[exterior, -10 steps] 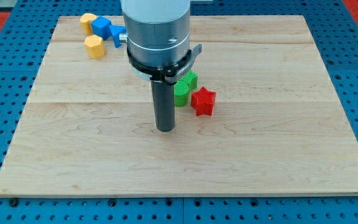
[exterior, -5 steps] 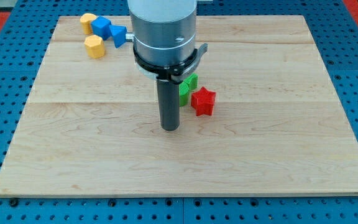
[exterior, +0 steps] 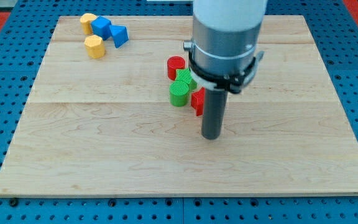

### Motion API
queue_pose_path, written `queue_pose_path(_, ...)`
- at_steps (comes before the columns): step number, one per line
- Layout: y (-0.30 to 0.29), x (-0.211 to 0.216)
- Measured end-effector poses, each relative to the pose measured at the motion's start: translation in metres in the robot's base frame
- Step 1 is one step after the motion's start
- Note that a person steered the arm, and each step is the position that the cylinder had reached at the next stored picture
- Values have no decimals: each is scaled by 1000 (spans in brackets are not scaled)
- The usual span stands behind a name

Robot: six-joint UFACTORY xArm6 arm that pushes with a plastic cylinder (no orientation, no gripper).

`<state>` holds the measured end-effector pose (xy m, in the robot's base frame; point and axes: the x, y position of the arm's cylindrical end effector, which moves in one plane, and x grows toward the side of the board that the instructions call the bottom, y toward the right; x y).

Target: Move the arm towards the red star

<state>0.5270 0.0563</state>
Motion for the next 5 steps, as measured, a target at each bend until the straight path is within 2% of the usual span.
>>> queue_pose_path(2, 64, -4)
queue_pose_path(3, 41, 10)
queue_pose_path(5, 57, 19)
